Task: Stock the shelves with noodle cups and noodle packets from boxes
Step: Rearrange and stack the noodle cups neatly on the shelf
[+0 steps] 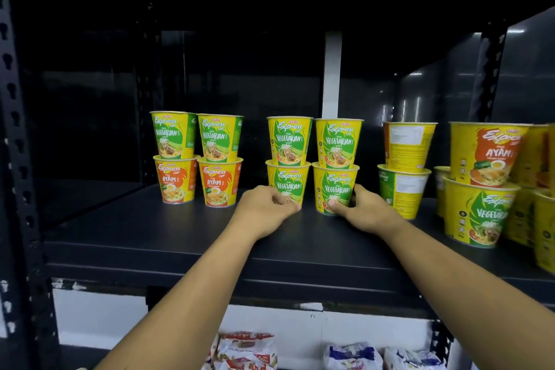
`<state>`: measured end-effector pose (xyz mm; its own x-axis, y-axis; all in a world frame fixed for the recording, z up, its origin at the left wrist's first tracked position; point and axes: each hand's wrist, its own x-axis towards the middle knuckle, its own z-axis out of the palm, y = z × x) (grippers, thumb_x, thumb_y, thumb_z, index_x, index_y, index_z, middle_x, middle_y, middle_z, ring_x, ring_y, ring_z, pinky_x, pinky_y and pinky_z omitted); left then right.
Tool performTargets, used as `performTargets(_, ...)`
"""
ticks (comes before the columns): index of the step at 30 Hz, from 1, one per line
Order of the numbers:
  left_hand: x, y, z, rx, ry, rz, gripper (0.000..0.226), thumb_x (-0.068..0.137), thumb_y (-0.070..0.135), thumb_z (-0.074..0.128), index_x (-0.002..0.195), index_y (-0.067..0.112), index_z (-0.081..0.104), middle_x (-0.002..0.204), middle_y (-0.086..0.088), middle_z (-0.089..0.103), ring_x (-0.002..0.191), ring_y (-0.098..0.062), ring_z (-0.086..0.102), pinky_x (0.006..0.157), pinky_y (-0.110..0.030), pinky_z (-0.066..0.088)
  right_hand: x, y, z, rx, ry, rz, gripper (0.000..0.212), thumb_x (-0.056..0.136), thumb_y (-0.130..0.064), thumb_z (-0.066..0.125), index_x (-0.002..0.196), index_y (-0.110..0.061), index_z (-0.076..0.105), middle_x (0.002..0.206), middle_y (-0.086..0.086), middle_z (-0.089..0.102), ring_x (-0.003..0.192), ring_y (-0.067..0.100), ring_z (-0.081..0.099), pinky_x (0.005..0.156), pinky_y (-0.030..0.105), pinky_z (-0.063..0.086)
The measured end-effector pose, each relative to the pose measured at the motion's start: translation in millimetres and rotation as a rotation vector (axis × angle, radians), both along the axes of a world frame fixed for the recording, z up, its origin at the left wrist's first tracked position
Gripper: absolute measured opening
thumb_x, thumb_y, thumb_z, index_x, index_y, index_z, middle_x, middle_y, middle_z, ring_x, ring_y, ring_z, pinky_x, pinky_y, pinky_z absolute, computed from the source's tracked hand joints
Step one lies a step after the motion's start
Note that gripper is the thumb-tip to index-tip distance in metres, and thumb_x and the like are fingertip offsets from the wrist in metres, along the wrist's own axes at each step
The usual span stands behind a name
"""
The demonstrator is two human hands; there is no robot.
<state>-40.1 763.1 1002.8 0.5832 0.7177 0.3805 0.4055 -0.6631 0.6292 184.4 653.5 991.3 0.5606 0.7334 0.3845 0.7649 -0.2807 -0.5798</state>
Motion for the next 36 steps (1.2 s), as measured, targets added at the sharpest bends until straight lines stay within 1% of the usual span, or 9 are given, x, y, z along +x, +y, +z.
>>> performTargets(2, 0, 7, 5, -0.054, -0.049, 0.080, 0.047, 0.086, 0.053, 0.077, 0.106, 0.011, 0.068, 0.108, -0.001, 0.068, 0.092, -0.012, 0.059, 0.070, -0.033, 0.047, 0, 0, 0, 0.005, 0.018, 0.008, 0.067, 0.090, -0.054, 0.070, 0.144, -0.020, 0.048, 0.140, 0.001, 0.063, 0.128, 0.022, 0.058, 0.100, 0.032, 0.044)
performTargets(5, 2, 14, 16, -0.131, -0.025, 0.111, 0.073, 0.083, 0.047, 0.083, 0.136, 0.010, 0.048, 0.132, -0.006, 0.060, 0.117, -0.025, 0.059, 0.079, -0.035, 0.043, 1, 0, 1, 0.015, 0.048, 0.022, 0.067, 0.087, -0.053, 0.075, 0.141, -0.023, 0.049, 0.136, -0.002, 0.065, 0.124, 0.020, 0.060, 0.102, 0.035, 0.047)
performTargets(7, 9, 20, 24, -0.187, -0.055, 0.076, 0.089, 0.082, 0.040, 0.086, 0.148, 0.010, 0.034, 0.145, -0.008, 0.053, 0.129, -0.028, 0.055, 0.085, -0.034, 0.041, 2, 0, 0, 0.016, 0.055, 0.022, 0.068, 0.086, -0.052, 0.077, 0.140, -0.024, 0.048, 0.134, -0.003, 0.066, 0.122, 0.019, 0.061, 0.101, 0.035, 0.048)
performTargets(9, 19, 28, 30, -0.220, -0.071, 0.029, 0.092, 0.078, 0.037, 0.089, 0.147, 0.012, 0.033, 0.142, -0.005, 0.056, 0.123, -0.026, 0.058, 0.090, -0.035, 0.046, 3, 1, 1, 0.019, 0.050, 0.017, 0.067, 0.086, -0.050, 0.077, 0.140, -0.024, 0.048, 0.134, -0.003, 0.066, 0.123, 0.019, 0.061, 0.100, 0.034, 0.047)
performTargets(11, 28, 34, 30, -0.243, -0.088, -0.011, 0.091, 0.071, 0.037, 0.094, 0.139, 0.016, 0.037, 0.134, -0.003, 0.061, 0.116, -0.022, 0.061, 0.100, -0.040, 0.051, 4, 1, 0, 0.025, 0.050, 0.019, 0.067, 0.086, -0.049, 0.078, 0.140, -0.023, 0.048, 0.134, -0.003, 0.066, 0.123, 0.018, 0.061, 0.099, 0.033, 0.046)
performTargets(13, 35, 40, 27, -0.255, -0.128, -0.040, 0.088, 0.068, 0.035, 0.096, 0.133, 0.019, 0.039, 0.127, -0.001, 0.064, 0.112, -0.021, 0.063, 0.103, -0.045, 0.052, 5, 2, -1, 0.029, 0.046, 0.020, 0.068, 0.086, -0.049, 0.078, 0.140, -0.024, 0.048, 0.134, -0.004, 0.066, 0.122, 0.018, 0.061, 0.100, 0.034, 0.047)
performTargets(18, 38, 51, 19, -0.213, -0.162, -0.049, 0.078, 0.069, 0.037, 0.095, 0.123, 0.024, 0.042, 0.122, 0.002, 0.065, 0.110, -0.020, 0.065, 0.102, -0.047, 0.054, 5, 3, -1, 0.022, 0.023, 0.019, 0.068, 0.087, -0.049, 0.076, 0.142, -0.023, 0.047, 0.135, -0.003, 0.065, 0.123, 0.019, 0.061, 0.098, 0.033, 0.047)
performTargets(30, 39, 58, 16, -0.175, -0.195, -0.015, 0.074, 0.072, 0.035, 0.094, 0.124, 0.020, 0.044, 0.123, 0.000, 0.065, 0.110, -0.021, 0.065, 0.099, -0.043, 0.055, 2, 4, 1, 0.022, 0.000, 0.038, 0.067, 0.089, -0.050, 0.074, 0.143, -0.021, 0.047, 0.135, -0.002, 0.065, 0.124, 0.019, 0.060, 0.090, 0.027, 0.041)
performTargets(36, 37, 55, 12, -0.098, -0.124, 0.007, 0.074, 0.077, 0.041, 0.089, 0.132, 0.017, 0.045, 0.129, -0.001, 0.064, 0.117, -0.022, 0.062, 0.094, -0.034, 0.050, -3, 4, 2, 0.009, -0.003, 0.041, 0.065, 0.090, -0.049, 0.073, 0.143, -0.020, 0.047, 0.137, -0.001, 0.063, 0.127, 0.019, 0.058, 0.090, 0.025, 0.039)
